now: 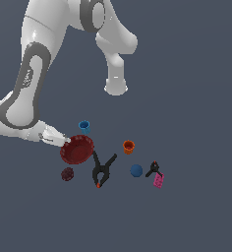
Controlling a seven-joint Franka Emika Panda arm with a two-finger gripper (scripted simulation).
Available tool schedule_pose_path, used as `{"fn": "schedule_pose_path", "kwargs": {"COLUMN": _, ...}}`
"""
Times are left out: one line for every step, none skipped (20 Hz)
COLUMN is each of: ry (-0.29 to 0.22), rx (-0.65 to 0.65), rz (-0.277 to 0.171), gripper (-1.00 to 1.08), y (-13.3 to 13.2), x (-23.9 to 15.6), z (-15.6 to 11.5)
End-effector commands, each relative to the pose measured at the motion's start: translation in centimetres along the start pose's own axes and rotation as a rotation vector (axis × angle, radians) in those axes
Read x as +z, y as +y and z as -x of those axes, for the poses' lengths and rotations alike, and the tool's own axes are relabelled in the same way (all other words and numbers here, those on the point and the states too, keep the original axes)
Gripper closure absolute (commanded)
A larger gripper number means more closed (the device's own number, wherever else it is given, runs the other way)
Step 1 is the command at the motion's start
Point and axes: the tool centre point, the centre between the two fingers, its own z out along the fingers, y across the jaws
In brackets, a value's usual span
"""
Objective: Pick up a designated object from a clutter of objects.
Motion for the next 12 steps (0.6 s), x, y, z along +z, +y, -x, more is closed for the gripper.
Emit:
{"fn": "schedule_pose_path", "kwargs": {"ry": -0.01, "rx": 0.017, "rz": -0.046, "gripper": -0.2, "y": 1.3, "x": 0.1, "z": -0.6}}
{"fn": "schedule_pose_path", "kwargs": {"ry": -0.013, "rx": 0.022, "rz": -0.06, "gripper": -0.2, "y": 1.7, "x": 0.1, "z": -0.8}}
{"fn": "schedule_pose_path", "kwargs": {"ry": -0.015, "rx": 0.027, "rz": -0.072, "gripper": -0.2, "y": 2.1, "x": 0.1, "z": -0.9}}
{"fn": "schedule_pose_path", "kwargs": {"ry": -0.017, "rx": 0.032, "rz": -0.083, "gripper": -0.2, "y": 2.5, "x": 0.2, "z": -1.1}}
{"fn": "schedule_pose_path", "kwargs": {"ry": -0.019, "rx": 0.035, "rz": -0.092, "gripper": -0.2, "y": 2.7, "x": 0.2, "z": -1.2}}
{"fn": "schedule_pose_path", "kwargs": {"ry": -0.02, "rx": 0.038, "rz": -0.1, "gripper": -0.2, "y": 3.0, "x": 0.2, "z": -1.3}}
{"fn": "schedule_pose_path", "kwargs": {"ry": -0.021, "rx": 0.04, "rz": -0.106, "gripper": -0.2, "y": 3.2, "x": 0.2, "z": -1.3}}
{"fn": "schedule_pose_path", "kwargs": {"ry": -0.022, "rx": 0.042, "rz": -0.11, "gripper": -0.2, "y": 3.3, "x": 0.2, "z": -1.4}}
{"fn": "schedule_pose_path", "kwargs": {"ry": -0.022, "rx": 0.042, "rz": -0.113, "gripper": -0.2, "y": 3.4, "x": 0.2, "z": -1.4}}
{"fn": "schedule_pose_path", "kwargs": {"ry": -0.022, "rx": 0.043, "rz": -0.114, "gripper": -0.2, "y": 3.4, "x": 0.2, "z": -1.4}}
{"fn": "schedule_pose_path", "kwargs": {"ry": -0.021, "rx": 0.043, "rz": -0.109, "gripper": -0.2, "y": 3.4, "x": 0.2, "z": -1.4}}
{"fn": "schedule_pose_path", "kwargs": {"ry": -0.021, "rx": 0.043, "rz": -0.109, "gripper": -0.2, "y": 3.4, "x": 0.3, "z": -1.4}}
